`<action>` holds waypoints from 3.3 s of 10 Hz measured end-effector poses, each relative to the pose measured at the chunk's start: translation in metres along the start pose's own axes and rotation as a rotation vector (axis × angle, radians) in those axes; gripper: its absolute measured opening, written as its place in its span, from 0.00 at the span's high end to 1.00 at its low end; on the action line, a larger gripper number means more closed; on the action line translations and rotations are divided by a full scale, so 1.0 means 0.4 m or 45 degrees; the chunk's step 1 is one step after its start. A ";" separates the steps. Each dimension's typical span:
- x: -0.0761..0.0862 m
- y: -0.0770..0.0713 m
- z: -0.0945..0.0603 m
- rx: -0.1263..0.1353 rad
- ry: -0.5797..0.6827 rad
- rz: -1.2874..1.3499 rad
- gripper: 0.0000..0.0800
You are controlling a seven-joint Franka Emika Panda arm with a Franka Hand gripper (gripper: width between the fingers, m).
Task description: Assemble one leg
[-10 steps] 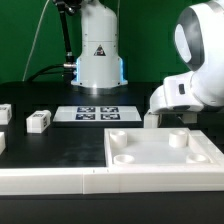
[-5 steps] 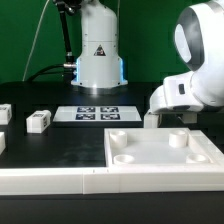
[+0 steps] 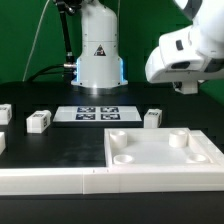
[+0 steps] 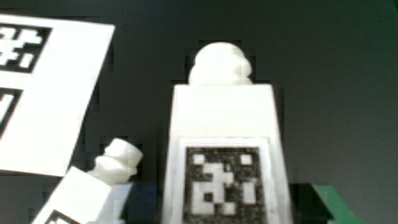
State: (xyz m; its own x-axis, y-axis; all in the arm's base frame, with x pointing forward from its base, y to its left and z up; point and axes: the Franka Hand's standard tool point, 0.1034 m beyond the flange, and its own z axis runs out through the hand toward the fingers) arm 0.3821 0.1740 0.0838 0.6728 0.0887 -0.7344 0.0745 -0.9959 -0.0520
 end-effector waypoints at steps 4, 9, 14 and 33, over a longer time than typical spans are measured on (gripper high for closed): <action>0.043 -0.007 -0.007 0.021 0.377 0.000 0.64; 0.051 0.083 -0.081 -0.002 0.869 -0.061 0.64; 0.072 0.083 -0.119 -0.004 1.354 -0.143 0.64; 0.286 0.191 -0.407 -0.127 1.686 -0.284 0.64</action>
Offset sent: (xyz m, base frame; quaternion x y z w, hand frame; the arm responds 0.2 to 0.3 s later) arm 0.0000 0.0000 0.0000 0.0000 0.2377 0.0000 0.9713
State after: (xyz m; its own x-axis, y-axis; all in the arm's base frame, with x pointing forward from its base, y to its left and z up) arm 0.5846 0.1113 0.1059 0.8350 0.2558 0.4871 0.2894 -0.9572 0.0066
